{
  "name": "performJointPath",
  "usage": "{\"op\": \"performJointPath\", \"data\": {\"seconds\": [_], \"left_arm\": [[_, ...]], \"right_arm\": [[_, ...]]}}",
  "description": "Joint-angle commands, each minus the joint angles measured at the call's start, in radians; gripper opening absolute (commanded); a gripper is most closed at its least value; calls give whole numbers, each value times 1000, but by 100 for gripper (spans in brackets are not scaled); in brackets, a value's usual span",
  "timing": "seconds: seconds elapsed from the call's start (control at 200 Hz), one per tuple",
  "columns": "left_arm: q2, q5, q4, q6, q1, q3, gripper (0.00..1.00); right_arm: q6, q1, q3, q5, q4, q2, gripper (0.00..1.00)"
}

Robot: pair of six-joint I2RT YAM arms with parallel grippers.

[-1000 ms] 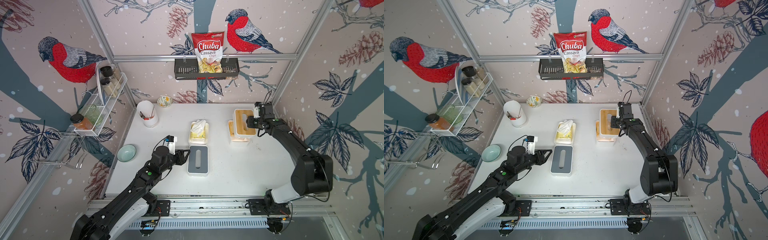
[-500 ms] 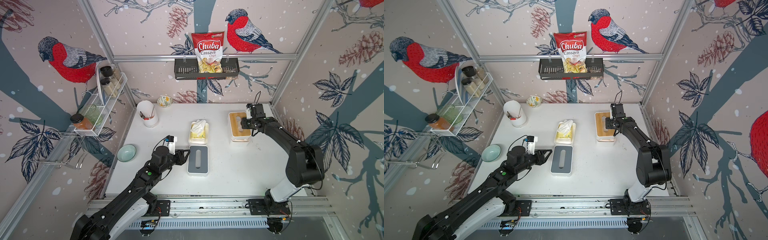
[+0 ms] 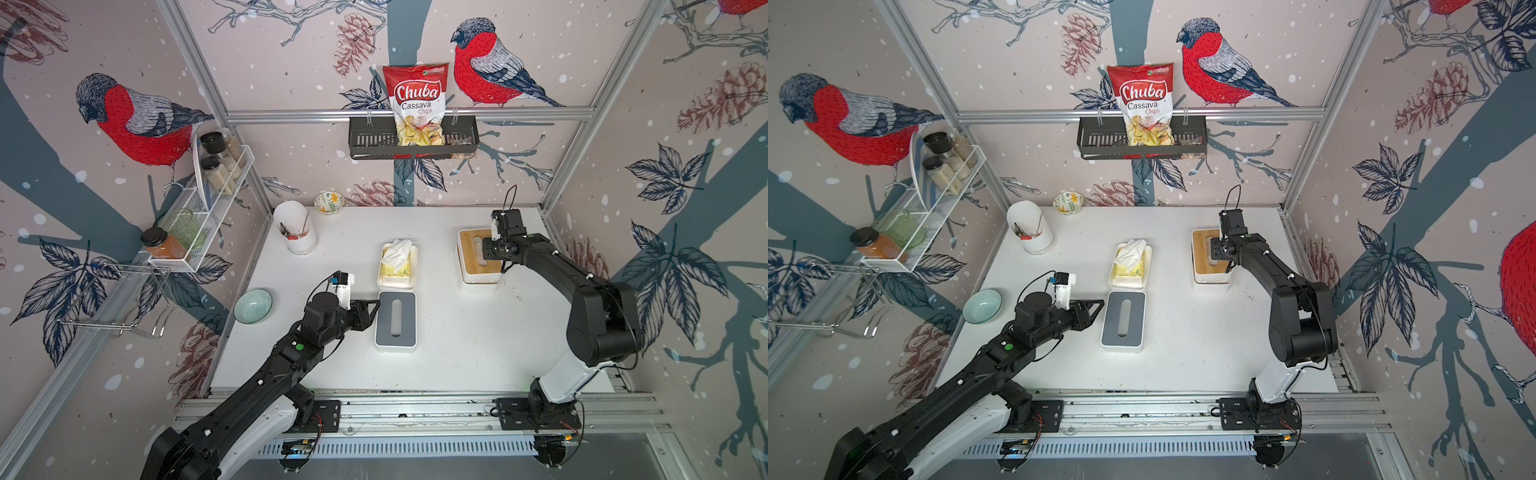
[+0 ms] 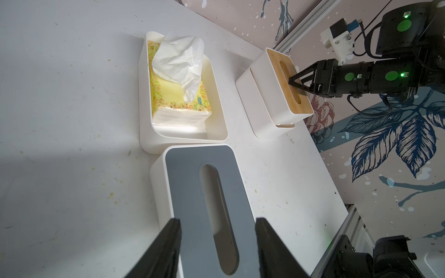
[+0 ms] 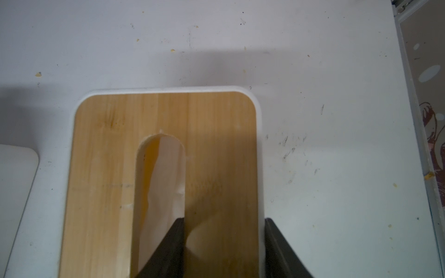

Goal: Put the tissue paper into the tissue box
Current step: Close the box lid on the tissue box, then pick up the box lid from the center of the board.

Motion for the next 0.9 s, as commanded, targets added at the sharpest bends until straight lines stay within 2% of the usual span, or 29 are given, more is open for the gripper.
{"op": "performJointPath", "data": {"seconds": [0.0, 0.075, 0.335, 0.405, 0.45, 0.61, 0.765, 0.895], "left_arm": [[6, -3, 37, 8, 0, -2, 53], [11, -3, 40, 8, -2, -4, 53], [19, -10, 40, 9, -1, -3, 53], [19, -15, 37, 10, -1, -2, 53], [20, -18, 35, 10, -1, 0, 53], [30, -48, 13, 23, -1, 9, 53], [49, -76, -7, 27, -2, -1, 53], [36, -83, -2, 14, -2, -18, 52]], "right_arm": [[4, 15, 8, 23, -23, -5, 44], [7, 27, 4, 40, -32, -12, 48], [34, 53, 17, 105, -81, -40, 70], [47, 68, 28, 127, -104, -75, 84], [58, 88, 40, 141, -125, -99, 89], [122, 230, 65, 163, -190, -198, 93], [227, 368, -7, 26, -172, -246, 93], [307, 479, -97, 18, -133, -249, 93]]}}
